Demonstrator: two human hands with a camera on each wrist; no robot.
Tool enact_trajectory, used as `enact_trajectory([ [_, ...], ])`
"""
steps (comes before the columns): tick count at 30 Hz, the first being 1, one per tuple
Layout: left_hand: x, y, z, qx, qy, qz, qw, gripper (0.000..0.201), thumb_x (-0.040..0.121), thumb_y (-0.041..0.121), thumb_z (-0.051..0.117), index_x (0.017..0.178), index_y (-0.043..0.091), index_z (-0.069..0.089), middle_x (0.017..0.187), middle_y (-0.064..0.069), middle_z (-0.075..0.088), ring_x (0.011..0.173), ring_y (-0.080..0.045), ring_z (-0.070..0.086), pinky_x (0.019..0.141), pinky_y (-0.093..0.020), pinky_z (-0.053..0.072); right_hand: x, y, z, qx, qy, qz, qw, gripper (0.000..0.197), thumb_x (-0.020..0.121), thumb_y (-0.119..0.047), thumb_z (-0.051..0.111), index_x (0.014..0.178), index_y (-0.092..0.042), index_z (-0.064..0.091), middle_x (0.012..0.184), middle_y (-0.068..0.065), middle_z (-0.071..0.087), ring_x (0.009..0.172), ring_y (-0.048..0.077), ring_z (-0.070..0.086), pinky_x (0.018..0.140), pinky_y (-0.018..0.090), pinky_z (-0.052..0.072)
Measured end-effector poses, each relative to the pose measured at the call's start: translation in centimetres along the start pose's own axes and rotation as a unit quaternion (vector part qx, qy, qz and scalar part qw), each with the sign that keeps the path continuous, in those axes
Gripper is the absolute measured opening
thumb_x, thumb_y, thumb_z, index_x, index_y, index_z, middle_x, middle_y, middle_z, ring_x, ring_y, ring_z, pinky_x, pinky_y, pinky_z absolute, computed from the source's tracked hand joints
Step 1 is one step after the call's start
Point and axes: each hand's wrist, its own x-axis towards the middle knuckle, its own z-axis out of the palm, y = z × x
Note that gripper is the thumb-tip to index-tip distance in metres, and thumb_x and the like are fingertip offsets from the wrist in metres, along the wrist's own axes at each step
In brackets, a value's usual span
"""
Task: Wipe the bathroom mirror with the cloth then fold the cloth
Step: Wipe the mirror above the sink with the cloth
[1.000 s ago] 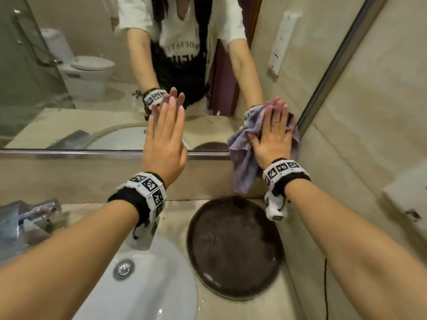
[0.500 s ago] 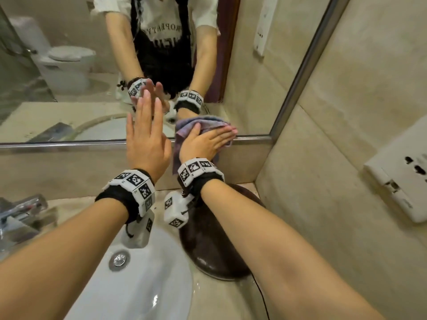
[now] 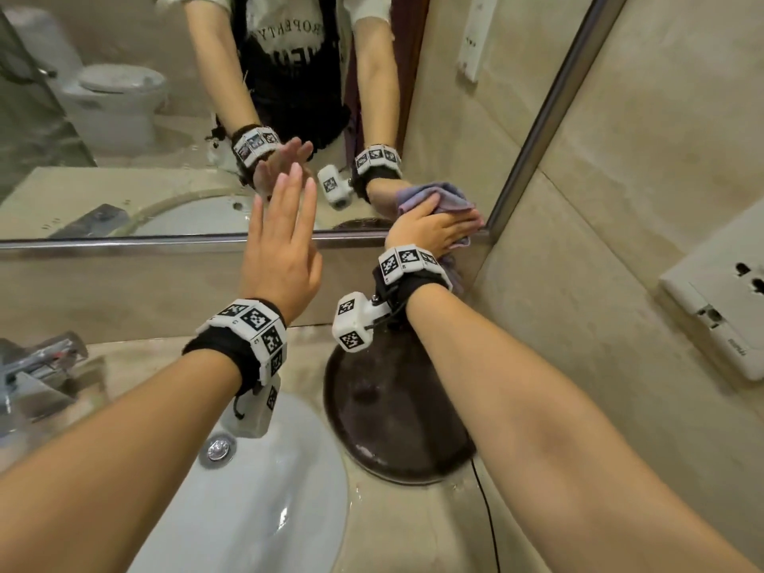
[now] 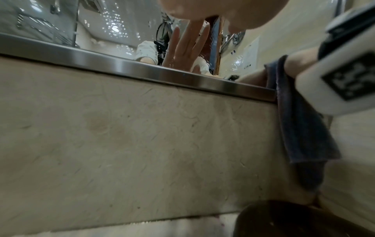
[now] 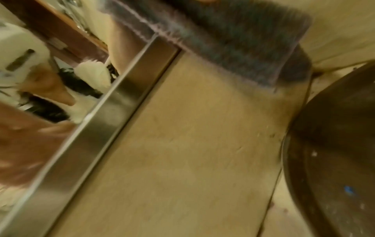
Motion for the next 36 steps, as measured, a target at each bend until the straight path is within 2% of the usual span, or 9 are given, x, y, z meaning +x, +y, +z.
enact_trajectory([
  [3, -0.7, -0.6, 0.3, -0.001, -0.019, -0.01, 1.0, 0.079, 0.075, 0.003, 0.051, 0.146, 0.003, 0.016, 0.153, -0.02, 0.02, 0.142, -0.029, 0.016, 0.117, -0.043, 0.008, -2.2, -0.6, 0.9, 0.023, -0.03, -0.006, 0.999, 0.071, 0.099, -0.034, 0.035, 0.146, 0.006, -0.001, 0.155, 0.024, -0.005, 0.145, 0.03, -0.003, 0.116, 0.04, -0.002],
  [9, -1.2, -0.7, 0.3, -0.023, -0.044, -0.023, 0.998, 0.083, 0.074, 0.001, 0.055, 0.147, 0.005, 0.015, 0.154, -0.019, 0.016, 0.143, -0.029, 0.013, 0.116, -0.03, -0.009, -1.4, 0.0, 0.5, 0.004, -0.022, -0.031, 0.999, 0.072, 0.099, -0.036, 0.035, 0.145, 0.007, -0.001, 0.155, 0.024, -0.003, 0.145, 0.03, -0.002, 0.117, 0.041, 0.0],
  [18, -1.7, -1.5, -0.5, 0.001, -0.031, -0.055, 0.998, 0.08, 0.074, 0.0, 0.054, 0.146, 0.004, 0.018, 0.153, -0.02, 0.019, 0.142, -0.031, 0.018, 0.114, -0.05, 0.015, 0.2, 2.3, -0.6, -0.061, -0.01, -0.095, 0.994, 0.075, 0.098, -0.037, 0.034, 0.144, 0.007, -0.004, 0.154, 0.025, -0.008, 0.145, 0.031, -0.007, 0.116, 0.038, -0.008],
  [26, -3.8, -6.7, -4.7, 0.045, -0.011, -0.14, 0.989, 0.081, 0.075, 0.002, 0.052, 0.147, 0.005, 0.014, 0.153, -0.021, 0.017, 0.142, -0.032, 0.016, 0.114, -0.051, 0.012, -8.0, -1.4, 3.9, -0.125, -0.019, -0.285, 0.95, 0.083, 0.088, -0.049, 0.032, 0.139, 0.015, 0.02, 0.147, 0.036, 0.019, 0.139, 0.045, 0.017, 0.116, 0.05, 0.006],
  [28, -4.5, -8.8, -5.7, 0.055, 0.004, -0.147, 0.988, 0.081, 0.074, 0.002, 0.052, 0.146, 0.006, 0.015, 0.153, -0.022, 0.019, 0.141, -0.032, 0.018, 0.114, -0.052, 0.014, -9.6, -2.1, 4.7, -0.191, -0.016, -0.397, 0.898, 0.083, 0.088, -0.052, 0.034, 0.14, 0.012, 0.024, 0.145, 0.035, 0.026, 0.137, 0.046, 0.024, 0.115, 0.05, 0.0],
  [32, -5.5, -11.8, -7.1, 0.045, 0.017, -0.141, 0.989, 0.082, 0.072, 0.0, 0.054, 0.146, 0.006, 0.019, 0.153, -0.021, 0.02, 0.14, -0.033, 0.019, 0.113, -0.052, 0.014, -9.8, -0.8, 6.0, -0.294, -0.18, -0.682, 0.645, 0.079, 0.089, -0.046, 0.046, 0.148, -0.005, 0.011, 0.155, 0.018, 0.016, 0.144, 0.034, 0.01, 0.107, 0.041, -0.03],
  [33, -5.6, -12.3, -7.4, 0.041, 0.014, -0.139, 0.989, 0.083, 0.072, 0.0, 0.055, 0.146, 0.006, 0.019, 0.153, -0.021, 0.019, 0.14, -0.033, 0.019, 0.113, -0.052, 0.014, -8.7, -0.6, 5.5, -0.299, -0.168, -0.723, 0.6, 0.078, 0.088, -0.045, 0.048, 0.148, -0.008, 0.014, 0.154, 0.014, 0.021, 0.145, 0.03, 0.009, 0.108, 0.038, -0.03],
  [34, -5.6, -12.6, -7.7, 0.038, 0.013, -0.139, 0.989, 0.083, 0.072, -0.001, 0.055, 0.146, 0.006, 0.02, 0.153, -0.021, 0.019, 0.141, -0.033, 0.019, 0.113, -0.051, 0.013, -7.3, -0.6, 4.8, -0.312, -0.133, -0.743, 0.577, 0.075, 0.088, -0.045, 0.046, 0.148, -0.012, 0.015, 0.154, 0.011, 0.025, 0.145, 0.025, 0.003, 0.111, 0.039, -0.025],
  [36, -5.5, -13.0, -8.0, 0.03, 0.012, -0.141, 0.989, 0.081, 0.072, -0.001, 0.055, 0.146, 0.006, 0.021, 0.153, -0.021, 0.018, 0.141, -0.033, 0.019, 0.113, -0.051, 0.013, -4.0, -0.4, 2.7, -0.339, -0.056, -0.725, 0.597, 0.075, 0.09, -0.042, 0.042, 0.15, -0.017, 0.006, 0.156, 0.008, 0.016, 0.145, 0.02, -0.01, 0.114, 0.047, -0.012],
])
